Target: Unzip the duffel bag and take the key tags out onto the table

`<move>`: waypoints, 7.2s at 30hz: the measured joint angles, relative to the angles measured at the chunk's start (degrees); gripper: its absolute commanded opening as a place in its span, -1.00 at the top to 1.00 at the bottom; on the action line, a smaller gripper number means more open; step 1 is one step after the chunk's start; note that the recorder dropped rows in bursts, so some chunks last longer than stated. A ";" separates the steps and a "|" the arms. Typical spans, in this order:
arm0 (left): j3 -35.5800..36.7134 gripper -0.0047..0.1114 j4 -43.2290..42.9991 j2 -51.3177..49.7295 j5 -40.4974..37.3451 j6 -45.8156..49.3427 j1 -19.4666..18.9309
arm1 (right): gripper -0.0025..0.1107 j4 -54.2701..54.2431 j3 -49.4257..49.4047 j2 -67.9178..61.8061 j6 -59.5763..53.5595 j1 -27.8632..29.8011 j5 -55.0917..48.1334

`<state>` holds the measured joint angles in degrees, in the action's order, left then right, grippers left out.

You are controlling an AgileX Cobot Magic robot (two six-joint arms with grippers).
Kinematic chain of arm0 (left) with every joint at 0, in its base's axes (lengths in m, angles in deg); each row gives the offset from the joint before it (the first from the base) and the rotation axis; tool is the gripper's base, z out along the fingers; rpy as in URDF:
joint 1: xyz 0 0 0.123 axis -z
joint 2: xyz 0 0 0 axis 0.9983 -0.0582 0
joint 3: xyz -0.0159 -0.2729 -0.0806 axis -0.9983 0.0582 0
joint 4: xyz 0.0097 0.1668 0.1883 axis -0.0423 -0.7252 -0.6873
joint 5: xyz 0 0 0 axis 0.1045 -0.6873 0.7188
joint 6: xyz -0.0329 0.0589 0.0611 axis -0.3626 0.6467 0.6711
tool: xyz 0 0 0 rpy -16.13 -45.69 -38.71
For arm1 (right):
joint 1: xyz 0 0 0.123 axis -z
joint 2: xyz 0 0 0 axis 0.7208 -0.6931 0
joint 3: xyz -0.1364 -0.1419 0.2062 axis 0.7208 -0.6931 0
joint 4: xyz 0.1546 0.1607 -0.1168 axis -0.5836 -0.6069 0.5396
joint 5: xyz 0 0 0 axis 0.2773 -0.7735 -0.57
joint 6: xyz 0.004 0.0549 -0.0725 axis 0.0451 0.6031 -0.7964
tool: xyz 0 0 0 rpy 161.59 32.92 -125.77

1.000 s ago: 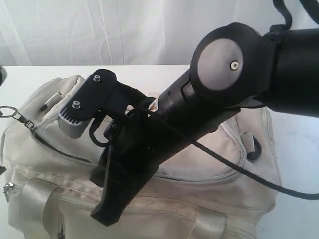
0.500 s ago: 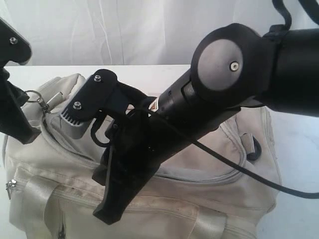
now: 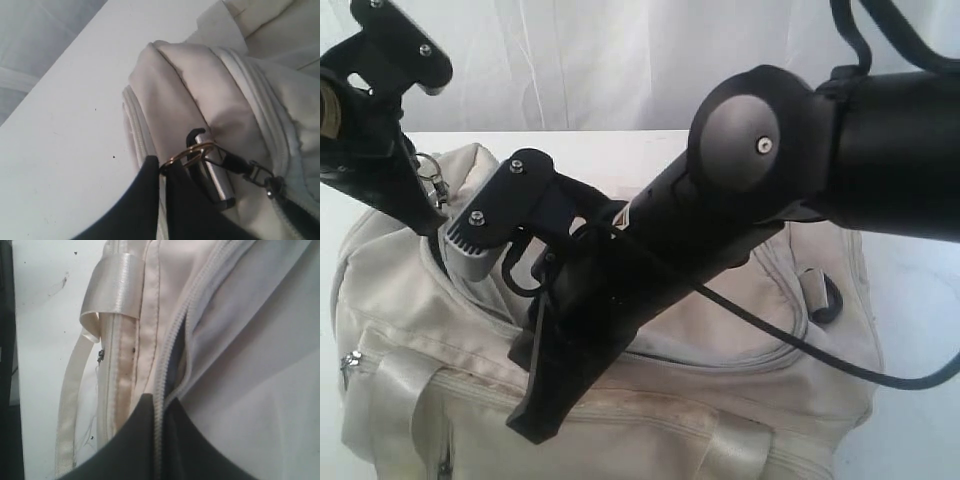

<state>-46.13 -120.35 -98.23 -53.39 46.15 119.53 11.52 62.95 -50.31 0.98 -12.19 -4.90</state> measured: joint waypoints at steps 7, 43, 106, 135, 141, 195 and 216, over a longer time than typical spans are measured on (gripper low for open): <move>-3.17 0.92 4.35 -2.42 -4.56 7.99 -0.49 | 0.96 0.14 0.00 0.02 0.00 0.00 -0.54; -17.61 0.92 35.49 3.92 -30.15 33.61 -6.81 | -0.14 -0.20 1.47 7.70 0.00 -1.50 7.31; -14.23 0.92 35.86 -7.95 -16.68 35.06 -8.91 | 0.96 35.93 6.78 -5.79 39.32 -14.29 11.84; -28.78 -0.60 34.31 -20.92 -13.95 33.06 -15.96 | -0.17 36.04 6.78 -4.30 37.92 -15.64 8.77; -28.78 -0.01 35.68 -12.48 -20.05 28.81 -15.96 | -0.10 36.15 7.89 3.47 37.92 -15.64 4.10; 25.09 0.92 50.72 42.28 0.44 35.33 -15.96 | -0.22 56.70 7.59 -7.55 54.59 -11.27 -0.53; 25.09 0.92 50.72 42.28 0.44 35.18 -15.96 | 0.96 50.79 17.81 -8.70 43.49 5.57 1.93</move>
<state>-21.03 -69.63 -55.95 -52.95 81.33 103.56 62.31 80.76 -59.01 44.47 -6.62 -2.96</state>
